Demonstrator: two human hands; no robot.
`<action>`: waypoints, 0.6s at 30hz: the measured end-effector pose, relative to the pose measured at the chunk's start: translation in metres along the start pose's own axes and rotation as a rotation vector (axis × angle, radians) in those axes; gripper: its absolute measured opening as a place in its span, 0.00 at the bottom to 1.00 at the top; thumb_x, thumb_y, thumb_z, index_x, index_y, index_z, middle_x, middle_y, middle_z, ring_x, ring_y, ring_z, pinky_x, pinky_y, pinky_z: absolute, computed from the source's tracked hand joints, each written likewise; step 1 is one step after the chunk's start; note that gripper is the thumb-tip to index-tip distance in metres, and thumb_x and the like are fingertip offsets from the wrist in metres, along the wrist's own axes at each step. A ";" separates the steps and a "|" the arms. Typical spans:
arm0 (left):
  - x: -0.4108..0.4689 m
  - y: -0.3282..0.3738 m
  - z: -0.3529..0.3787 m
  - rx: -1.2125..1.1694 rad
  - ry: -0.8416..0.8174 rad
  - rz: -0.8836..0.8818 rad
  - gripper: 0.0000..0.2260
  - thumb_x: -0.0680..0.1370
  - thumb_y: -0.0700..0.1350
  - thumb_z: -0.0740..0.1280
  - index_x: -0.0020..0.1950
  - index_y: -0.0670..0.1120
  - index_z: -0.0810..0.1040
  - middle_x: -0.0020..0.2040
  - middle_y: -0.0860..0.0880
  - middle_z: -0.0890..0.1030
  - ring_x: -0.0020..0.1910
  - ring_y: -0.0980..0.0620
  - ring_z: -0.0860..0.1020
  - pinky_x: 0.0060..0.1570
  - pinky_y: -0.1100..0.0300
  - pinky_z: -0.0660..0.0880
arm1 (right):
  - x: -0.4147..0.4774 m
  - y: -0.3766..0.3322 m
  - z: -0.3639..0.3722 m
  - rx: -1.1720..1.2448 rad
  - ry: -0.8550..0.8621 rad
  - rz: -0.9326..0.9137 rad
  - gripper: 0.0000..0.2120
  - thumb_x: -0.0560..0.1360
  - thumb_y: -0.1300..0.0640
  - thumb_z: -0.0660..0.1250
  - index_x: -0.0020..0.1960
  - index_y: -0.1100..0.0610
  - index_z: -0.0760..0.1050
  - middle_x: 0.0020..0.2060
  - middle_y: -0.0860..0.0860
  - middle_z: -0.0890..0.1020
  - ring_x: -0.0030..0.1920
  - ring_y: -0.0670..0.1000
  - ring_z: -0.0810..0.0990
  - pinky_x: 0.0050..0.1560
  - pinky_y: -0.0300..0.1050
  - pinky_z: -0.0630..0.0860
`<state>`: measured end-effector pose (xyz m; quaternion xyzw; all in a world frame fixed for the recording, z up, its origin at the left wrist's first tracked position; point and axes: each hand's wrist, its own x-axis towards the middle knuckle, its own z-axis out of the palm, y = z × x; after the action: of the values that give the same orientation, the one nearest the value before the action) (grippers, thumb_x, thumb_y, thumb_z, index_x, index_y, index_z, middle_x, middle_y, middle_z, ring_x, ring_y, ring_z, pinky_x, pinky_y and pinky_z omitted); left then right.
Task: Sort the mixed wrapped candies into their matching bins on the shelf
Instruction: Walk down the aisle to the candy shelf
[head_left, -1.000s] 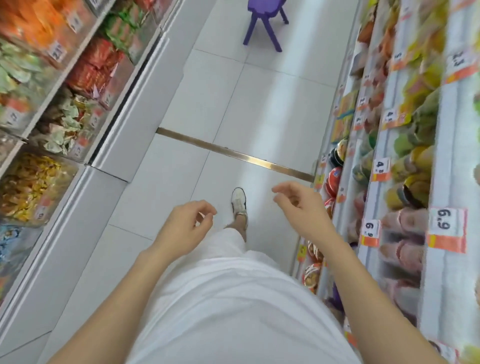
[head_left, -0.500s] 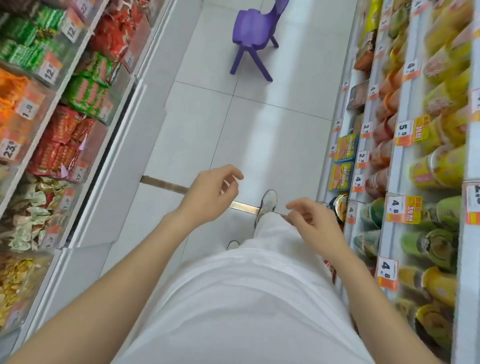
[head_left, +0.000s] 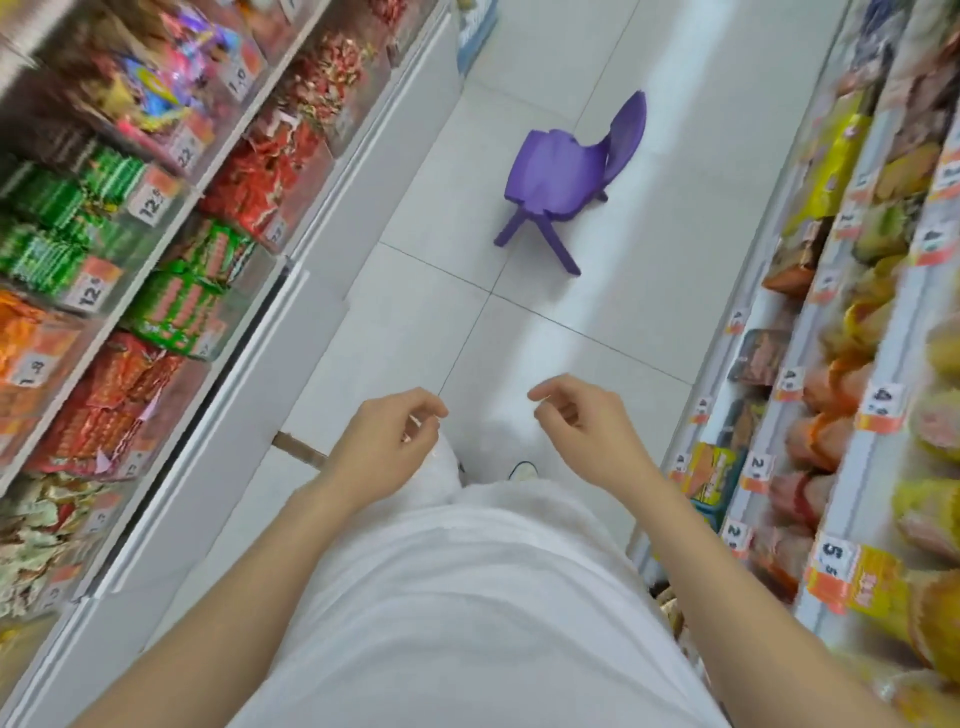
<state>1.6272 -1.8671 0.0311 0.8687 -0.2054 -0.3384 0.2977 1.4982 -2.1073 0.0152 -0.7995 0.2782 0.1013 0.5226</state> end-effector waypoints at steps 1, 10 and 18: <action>0.014 0.001 -0.010 -0.005 0.023 -0.016 0.07 0.82 0.46 0.67 0.54 0.57 0.83 0.46 0.61 0.83 0.40 0.59 0.81 0.44 0.65 0.75 | 0.026 -0.015 -0.008 0.005 -0.013 -0.018 0.10 0.80 0.58 0.65 0.55 0.48 0.82 0.38 0.42 0.83 0.41 0.45 0.81 0.45 0.37 0.78; 0.229 0.002 -0.127 -0.117 0.136 -0.098 0.07 0.82 0.45 0.68 0.52 0.57 0.83 0.46 0.61 0.84 0.42 0.59 0.82 0.47 0.61 0.78 | 0.291 -0.138 -0.061 -0.024 -0.009 -0.065 0.10 0.80 0.58 0.64 0.55 0.48 0.83 0.42 0.47 0.86 0.44 0.50 0.84 0.46 0.47 0.81; 0.423 0.059 -0.253 -0.143 0.157 -0.017 0.07 0.82 0.47 0.67 0.53 0.57 0.83 0.47 0.61 0.84 0.44 0.61 0.81 0.49 0.60 0.80 | 0.439 -0.201 -0.107 -0.062 -0.075 0.008 0.10 0.82 0.58 0.65 0.54 0.45 0.82 0.44 0.47 0.87 0.42 0.48 0.84 0.43 0.40 0.79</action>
<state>2.0886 -2.0510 0.0227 0.8708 -0.1493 -0.2855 0.3713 1.9570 -2.2918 0.0196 -0.8098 0.2582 0.1419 0.5074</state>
